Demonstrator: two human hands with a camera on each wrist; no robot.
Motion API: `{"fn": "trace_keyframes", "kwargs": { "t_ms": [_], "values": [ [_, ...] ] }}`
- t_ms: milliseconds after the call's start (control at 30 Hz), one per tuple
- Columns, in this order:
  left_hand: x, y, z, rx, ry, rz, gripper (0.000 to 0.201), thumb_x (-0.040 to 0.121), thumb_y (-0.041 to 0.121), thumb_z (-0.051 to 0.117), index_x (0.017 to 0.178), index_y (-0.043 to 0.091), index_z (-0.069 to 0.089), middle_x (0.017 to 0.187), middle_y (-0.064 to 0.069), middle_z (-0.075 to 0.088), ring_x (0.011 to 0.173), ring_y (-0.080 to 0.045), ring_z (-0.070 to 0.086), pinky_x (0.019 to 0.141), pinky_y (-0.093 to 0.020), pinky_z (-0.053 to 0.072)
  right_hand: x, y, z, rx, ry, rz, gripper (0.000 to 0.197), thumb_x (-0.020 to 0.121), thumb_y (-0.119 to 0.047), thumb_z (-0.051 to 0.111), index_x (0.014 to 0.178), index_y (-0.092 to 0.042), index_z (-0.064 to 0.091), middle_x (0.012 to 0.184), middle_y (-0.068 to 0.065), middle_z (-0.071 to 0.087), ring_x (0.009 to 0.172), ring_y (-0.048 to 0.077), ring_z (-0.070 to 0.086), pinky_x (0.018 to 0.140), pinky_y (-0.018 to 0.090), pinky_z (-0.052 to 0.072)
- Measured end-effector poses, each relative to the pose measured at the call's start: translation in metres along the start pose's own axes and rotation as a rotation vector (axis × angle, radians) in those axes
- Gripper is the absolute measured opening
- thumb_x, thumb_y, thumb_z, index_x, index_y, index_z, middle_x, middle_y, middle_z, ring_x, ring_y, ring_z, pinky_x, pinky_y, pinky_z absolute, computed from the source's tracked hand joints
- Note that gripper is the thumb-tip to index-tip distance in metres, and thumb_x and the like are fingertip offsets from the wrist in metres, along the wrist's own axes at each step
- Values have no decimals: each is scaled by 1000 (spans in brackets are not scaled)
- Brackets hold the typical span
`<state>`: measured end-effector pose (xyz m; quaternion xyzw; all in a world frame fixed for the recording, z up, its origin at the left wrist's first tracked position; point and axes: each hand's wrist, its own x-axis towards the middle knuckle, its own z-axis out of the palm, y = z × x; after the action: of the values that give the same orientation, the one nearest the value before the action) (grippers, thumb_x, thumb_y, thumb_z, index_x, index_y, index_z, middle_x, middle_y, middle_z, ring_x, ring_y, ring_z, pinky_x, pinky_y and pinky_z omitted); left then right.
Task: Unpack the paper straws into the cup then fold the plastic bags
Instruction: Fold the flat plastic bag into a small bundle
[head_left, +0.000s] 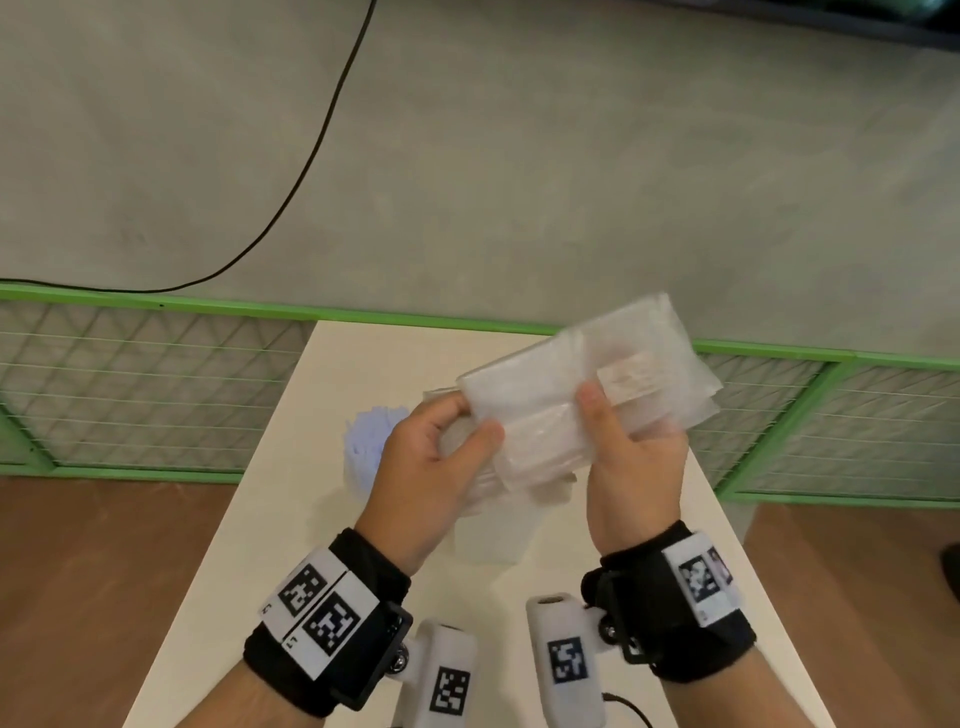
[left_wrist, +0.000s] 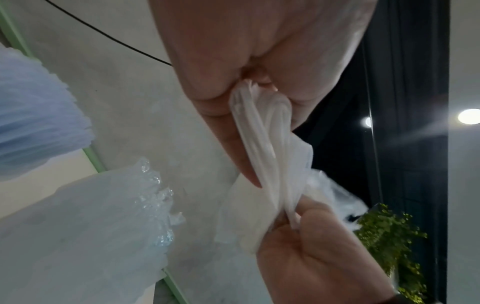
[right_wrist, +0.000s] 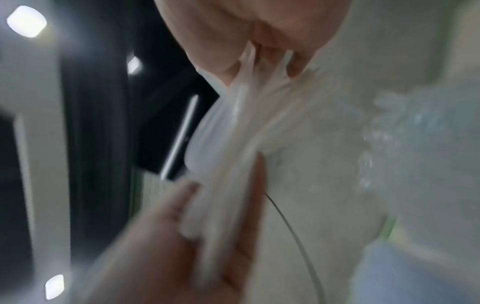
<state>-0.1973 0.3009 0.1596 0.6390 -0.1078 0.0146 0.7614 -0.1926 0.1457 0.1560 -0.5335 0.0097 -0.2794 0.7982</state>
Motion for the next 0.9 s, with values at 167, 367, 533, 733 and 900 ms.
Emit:
{"fn": "trace_keyframes", "kwargs": {
  "t_ms": [167, 367, 533, 733, 900],
  "values": [
    [2, 3, 2, 199, 20, 75, 18, 87, 18, 59, 95, 27, 74, 97, 7, 72, 100, -18, 65, 93, -48, 51, -9, 9, -7, -707, -184, -466, 48, 82, 1, 43, 126, -2, 61, 119, -8, 69, 104, 14, 65, 89, 15, 45],
    [3, 9, 0, 245, 3, 118, 25, 89, 25, 53, 95, 7, 69, 94, -14, 68, 95, -32, 61, 90, -57, 48, -7, 21, -14, -917, -459, -658, 38, 102, -9, 42, 138, -9, 51, 151, 14, 40, 141, 27, 38, 109, 51, 40],
    [1, 16, 1, -118, 14, -59, 32, 90, 30, 58, 104, 3, 68, 106, -20, 69, 104, -32, 66, 99, -56, 48, -10, 22, -8, -897, -523, -746, 36, 105, -21, 41, 139, -12, 43, 150, 14, 39, 140, 32, 37, 111, 50, 37],
    [2, 20, -5, -197, -72, -130, 46, 79, 41, 70, 116, 16, 64, 112, -9, 71, 106, -27, 68, 89, -44, 57, -9, 29, -3, -1049, -513, -809, 69, 81, 14, 68, 141, -10, 46, 151, 12, 40, 141, 32, 36, 106, 55, 39],
    [4, 16, -12, 105, -70, 38, 28, 77, 27, 65, 105, 21, 64, 98, -1, 72, 93, -21, 68, 83, -43, 57, -11, 27, 9, -1159, -533, -713, 50, 97, -12, 48, 146, -11, 39, 152, 11, 39, 144, 30, 31, 110, 52, 36]
  ]
}}
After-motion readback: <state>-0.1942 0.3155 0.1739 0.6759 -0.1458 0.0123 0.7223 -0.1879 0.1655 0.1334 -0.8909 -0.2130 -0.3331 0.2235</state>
